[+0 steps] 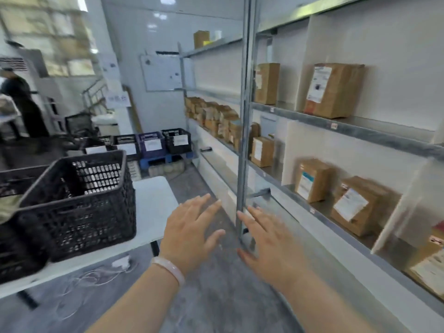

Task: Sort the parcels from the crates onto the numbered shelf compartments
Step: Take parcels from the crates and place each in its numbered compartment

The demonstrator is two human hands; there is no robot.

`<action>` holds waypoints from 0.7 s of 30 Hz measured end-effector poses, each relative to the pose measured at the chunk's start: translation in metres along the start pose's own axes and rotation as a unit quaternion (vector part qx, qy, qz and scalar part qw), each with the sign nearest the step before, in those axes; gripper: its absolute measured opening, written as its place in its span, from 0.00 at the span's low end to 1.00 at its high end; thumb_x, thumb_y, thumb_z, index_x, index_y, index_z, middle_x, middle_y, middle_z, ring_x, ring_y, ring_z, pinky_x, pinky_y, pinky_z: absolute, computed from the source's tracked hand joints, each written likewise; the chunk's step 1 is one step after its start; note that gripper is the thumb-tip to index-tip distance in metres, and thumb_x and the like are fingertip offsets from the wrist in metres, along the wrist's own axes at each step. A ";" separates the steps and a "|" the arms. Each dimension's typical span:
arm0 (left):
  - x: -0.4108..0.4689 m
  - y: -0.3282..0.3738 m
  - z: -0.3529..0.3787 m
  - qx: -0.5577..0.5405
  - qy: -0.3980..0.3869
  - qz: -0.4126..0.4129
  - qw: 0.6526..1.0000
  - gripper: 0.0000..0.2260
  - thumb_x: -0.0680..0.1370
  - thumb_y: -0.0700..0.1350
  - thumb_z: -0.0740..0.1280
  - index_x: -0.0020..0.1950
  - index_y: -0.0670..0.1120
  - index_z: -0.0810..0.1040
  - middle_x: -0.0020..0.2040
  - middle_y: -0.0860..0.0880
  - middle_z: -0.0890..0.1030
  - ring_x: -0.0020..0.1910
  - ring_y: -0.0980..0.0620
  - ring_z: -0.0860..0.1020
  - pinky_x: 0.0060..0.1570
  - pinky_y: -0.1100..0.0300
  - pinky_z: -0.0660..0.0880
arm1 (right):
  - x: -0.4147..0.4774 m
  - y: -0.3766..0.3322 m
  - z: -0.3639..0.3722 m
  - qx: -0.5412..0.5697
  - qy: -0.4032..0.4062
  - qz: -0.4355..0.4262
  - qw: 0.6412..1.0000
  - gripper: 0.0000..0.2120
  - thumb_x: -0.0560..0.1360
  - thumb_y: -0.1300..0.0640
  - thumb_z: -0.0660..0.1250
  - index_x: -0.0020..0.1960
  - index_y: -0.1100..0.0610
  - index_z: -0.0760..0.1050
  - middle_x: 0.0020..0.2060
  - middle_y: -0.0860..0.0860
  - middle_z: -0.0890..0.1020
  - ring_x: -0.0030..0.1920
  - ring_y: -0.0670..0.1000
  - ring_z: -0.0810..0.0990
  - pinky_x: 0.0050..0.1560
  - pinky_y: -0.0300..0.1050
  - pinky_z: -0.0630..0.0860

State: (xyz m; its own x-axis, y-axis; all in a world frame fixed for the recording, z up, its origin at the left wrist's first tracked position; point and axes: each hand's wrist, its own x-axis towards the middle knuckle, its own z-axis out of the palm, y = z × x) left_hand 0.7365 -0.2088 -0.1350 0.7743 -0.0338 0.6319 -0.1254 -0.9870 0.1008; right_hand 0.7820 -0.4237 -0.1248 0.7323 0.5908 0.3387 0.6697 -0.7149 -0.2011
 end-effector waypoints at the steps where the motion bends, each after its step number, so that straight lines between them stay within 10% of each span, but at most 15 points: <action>1: -0.006 -0.020 -0.006 0.008 0.000 -0.018 1.000 0.27 0.76 0.61 0.63 0.72 0.52 0.72 0.70 0.47 0.74 0.66 0.44 0.74 0.61 0.42 0.74 | 0.014 -0.016 0.010 0.011 -0.006 -0.019 1.000 0.35 0.71 0.35 0.58 0.76 0.45 0.59 0.74 0.48 0.65 0.73 0.51 0.64 0.73 0.51 0.59; 14: -0.070 -0.209 -0.059 0.115 0.035 -0.224 0.967 0.26 0.75 0.62 0.62 0.72 0.55 0.72 0.71 0.51 0.73 0.68 0.49 0.72 0.64 0.47 0.73 | 0.177 -0.180 0.121 0.109 -0.044 -0.218 0.969 0.32 0.73 0.35 0.56 0.74 0.46 0.61 0.72 0.49 0.69 0.72 0.51 0.66 0.70 0.56 0.67; 21: -0.057 -0.303 -0.064 0.161 0.025 -0.313 0.936 0.27 0.75 0.63 0.60 0.73 0.57 0.67 0.71 0.52 0.73 0.69 0.50 0.71 0.65 0.48 0.72 | 0.286 -0.235 0.164 0.147 -0.042 -0.291 0.945 0.33 0.74 0.34 0.56 0.76 0.44 0.57 0.75 0.45 0.61 0.75 0.47 0.56 0.75 0.46 0.54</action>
State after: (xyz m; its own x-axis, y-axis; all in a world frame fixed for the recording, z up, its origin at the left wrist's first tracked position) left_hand 0.6912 0.1024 -0.1525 0.6036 0.5654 0.5622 0.5419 -0.8081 0.2310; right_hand 0.8545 -0.0254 -0.1311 0.2292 0.8880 0.3987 0.9581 -0.1334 -0.2535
